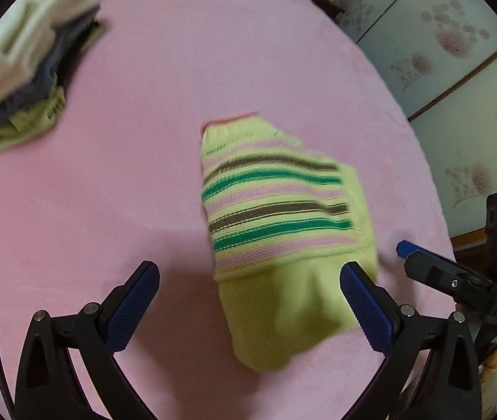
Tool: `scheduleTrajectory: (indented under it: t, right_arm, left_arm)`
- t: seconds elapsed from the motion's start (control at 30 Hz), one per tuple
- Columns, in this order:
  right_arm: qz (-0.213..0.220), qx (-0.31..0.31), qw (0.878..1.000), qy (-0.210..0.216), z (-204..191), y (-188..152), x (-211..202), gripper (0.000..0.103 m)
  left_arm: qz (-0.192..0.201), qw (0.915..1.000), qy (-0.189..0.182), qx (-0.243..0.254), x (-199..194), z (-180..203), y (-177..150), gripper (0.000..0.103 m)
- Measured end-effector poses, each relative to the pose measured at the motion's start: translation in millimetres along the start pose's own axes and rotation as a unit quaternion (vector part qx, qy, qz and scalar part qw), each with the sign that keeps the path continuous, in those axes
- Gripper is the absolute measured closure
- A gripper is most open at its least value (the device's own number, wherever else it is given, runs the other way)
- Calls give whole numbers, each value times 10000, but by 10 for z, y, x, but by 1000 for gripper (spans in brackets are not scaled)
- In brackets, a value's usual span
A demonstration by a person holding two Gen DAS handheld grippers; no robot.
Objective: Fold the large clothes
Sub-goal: 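Grasp the folded cardigan bundle with both tools and lift it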
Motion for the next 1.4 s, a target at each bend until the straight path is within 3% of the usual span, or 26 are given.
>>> scheduleTrajectory:
  t: [0.13,0.37,0.53,0.9,0.93,1.03,1.2,1.27,1.4]
  right_arm:
    - [-233,367,9990,142,236,-13,261,7]
    - [-524,683,9951,496,393,-59,521,7]
    - [-642,696,9932,675,391,-30,650,7]
    - [-946,637,9916,614,389,-29,881,3]
    - [-949,625,9916,618,374,-29,892,2]
    - [-944,573,9918,637,344,-15,905,1]
    - [-800,558,9917,833,317,8,906,31]
    - [-761,667,9892,1060,328,5,908,38]
    - [-616,589,9903,1100,267,-21,850,50]
  left_arm:
    - [-249,9986,-349,-306,271,-93,-4,1]
    - [-256,9939,-979,-450,475,-118,-40,1]
    - [-289,9938,-1050,-243,563,-68,-49,2]
    - [-316,9951,-933,25,635,-53,-60,2]
    - [-292,9951,-948,20,626,-56,-67,4]
    - [-207,9936,-1105,109,607,59,-64,30]
    - [-121,9956,-926,123,562,80,-77,35]
    - [-110,9959,-879,164,550,100,-91,39]
    - [13,9969,-641,449,452,216,-120,44]
Point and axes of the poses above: each gripper's, at about its wrist camera, not at the fingertips, and x roughly the way its jaws point, z to its right, y to its top, the point moved 6 cm from there along x, roughly the way its jaws point, and after that the axes turned 3 degrees about -z, right-handed, at the moved point
